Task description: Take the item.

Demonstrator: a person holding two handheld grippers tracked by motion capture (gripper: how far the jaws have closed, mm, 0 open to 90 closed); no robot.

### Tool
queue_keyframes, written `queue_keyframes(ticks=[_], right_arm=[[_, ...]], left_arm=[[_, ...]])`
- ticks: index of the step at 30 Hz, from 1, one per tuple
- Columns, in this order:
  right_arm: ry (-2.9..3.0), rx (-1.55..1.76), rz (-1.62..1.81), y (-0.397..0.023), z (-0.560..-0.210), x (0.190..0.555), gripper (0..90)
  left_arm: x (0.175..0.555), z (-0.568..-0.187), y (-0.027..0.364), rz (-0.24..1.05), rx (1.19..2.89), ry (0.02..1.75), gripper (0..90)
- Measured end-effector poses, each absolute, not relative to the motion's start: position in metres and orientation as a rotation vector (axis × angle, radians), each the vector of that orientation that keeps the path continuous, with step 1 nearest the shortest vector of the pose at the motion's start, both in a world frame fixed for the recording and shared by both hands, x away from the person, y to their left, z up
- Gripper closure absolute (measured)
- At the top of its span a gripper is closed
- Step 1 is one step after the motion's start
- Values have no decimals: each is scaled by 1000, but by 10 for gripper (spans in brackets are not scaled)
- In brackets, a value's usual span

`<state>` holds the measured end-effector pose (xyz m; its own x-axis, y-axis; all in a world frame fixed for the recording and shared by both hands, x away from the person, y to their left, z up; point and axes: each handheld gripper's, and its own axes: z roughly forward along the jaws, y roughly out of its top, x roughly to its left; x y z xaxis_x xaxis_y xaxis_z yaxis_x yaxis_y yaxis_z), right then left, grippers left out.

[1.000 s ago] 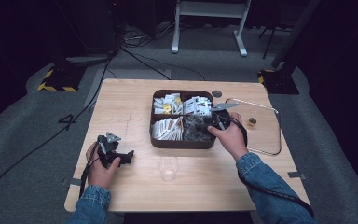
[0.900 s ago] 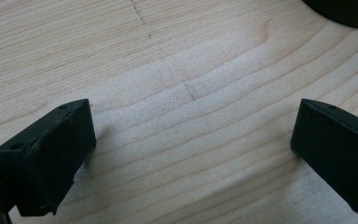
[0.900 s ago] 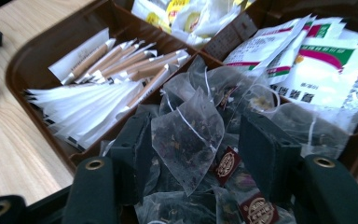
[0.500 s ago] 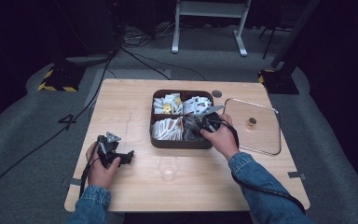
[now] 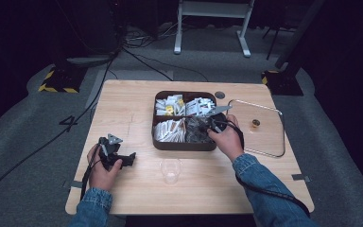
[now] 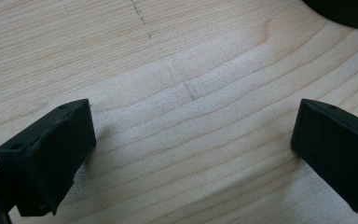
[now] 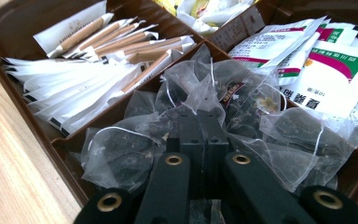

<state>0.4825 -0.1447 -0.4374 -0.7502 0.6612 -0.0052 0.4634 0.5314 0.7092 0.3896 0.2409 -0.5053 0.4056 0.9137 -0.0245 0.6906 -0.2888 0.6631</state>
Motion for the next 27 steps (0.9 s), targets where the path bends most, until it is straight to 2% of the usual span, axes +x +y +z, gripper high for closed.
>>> queue_keyframes(ticks=[15, 27], right_arm=[[2447, 930, 1226, -154, -410, 468, 900], [2438, 840, 1355, -154, -384, 442, 900]], left_arm=[[390, -505, 241, 487, 2071, 1360, 2], [390, -505, 241, 487, 2070, 1360, 2]])
